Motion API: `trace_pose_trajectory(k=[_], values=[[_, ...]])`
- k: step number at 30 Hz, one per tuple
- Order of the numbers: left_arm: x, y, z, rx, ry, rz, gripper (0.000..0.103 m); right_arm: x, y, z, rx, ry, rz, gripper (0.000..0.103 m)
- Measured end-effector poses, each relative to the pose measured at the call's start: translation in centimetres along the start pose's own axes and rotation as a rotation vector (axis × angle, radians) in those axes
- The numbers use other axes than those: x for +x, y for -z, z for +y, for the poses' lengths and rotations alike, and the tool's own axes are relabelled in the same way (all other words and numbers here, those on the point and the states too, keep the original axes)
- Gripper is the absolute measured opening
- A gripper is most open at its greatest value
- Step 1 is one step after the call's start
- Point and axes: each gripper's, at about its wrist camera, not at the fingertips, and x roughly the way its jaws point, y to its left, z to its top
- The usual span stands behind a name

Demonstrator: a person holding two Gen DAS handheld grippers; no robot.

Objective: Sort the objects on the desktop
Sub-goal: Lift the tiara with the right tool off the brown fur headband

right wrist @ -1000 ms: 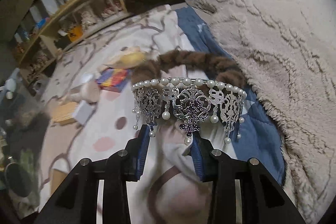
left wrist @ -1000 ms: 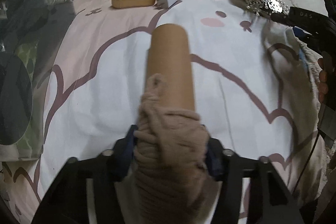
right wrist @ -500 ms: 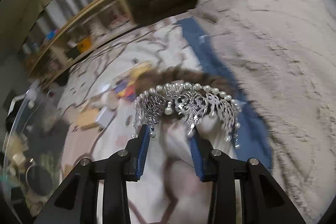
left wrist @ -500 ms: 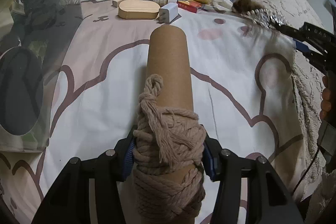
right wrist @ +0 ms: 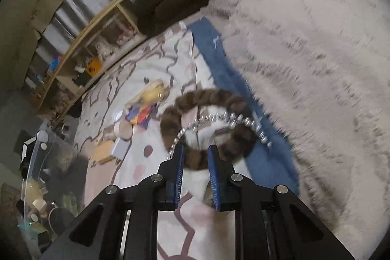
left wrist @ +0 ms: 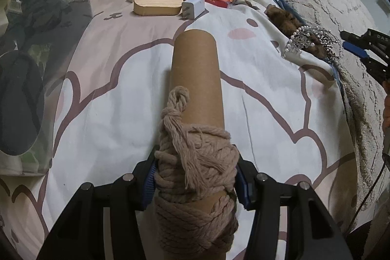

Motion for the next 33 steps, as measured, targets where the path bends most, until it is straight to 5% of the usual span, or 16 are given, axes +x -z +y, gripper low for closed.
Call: trace_pose_trajectory(k=[2, 3, 9, 15, 17, 19, 24, 33], values=[[0.1, 0.1, 0.0, 0.000, 0.000, 0.005, 0.053, 0.6, 0.3, -0.1, 0.038, -0.034, 0.003, 0.069], [0.2, 0.1, -0.1, 0.000, 0.001, 0.007, 0.053, 0.7, 0.3, 0.0, 0.052, -0.052, -0.006, 0.076], [0.4, 0.2, -0.4, 0.012, 0.001, 0.017, 0.053, 1.9, -0.7, 1.3, 0.025, -0.091, -0.014, 0.076], [1.0, 0.0, -0.4, 0.009, 0.002, 0.028, 0.053, 5.1, -0.9, 1.1, 0.024, -0.071, 0.029, 0.044], [1.2, -0.1, -0.3, 0.003, 0.006, 0.030, 0.053, 6.0, -0.7, 1.0, 0.012, -0.056, 0.031, 0.023], [1.3, -0.3, -0.2, -0.008, 0.007, 0.026, 0.053, 6.4, -0.6, 0.9, 0.008, -0.060, 0.020, 0.013], [1.3, -0.7, -0.3, -0.006, -0.012, -0.001, 0.053, 4.9, -1.1, 1.5, -0.052, -0.021, -0.054, 0.010], [0.4, -0.5, -0.5, -0.003, -0.013, -0.024, 0.053, -1.0, -1.9, 2.8, -0.060, -0.097, -0.175, 0.007]])
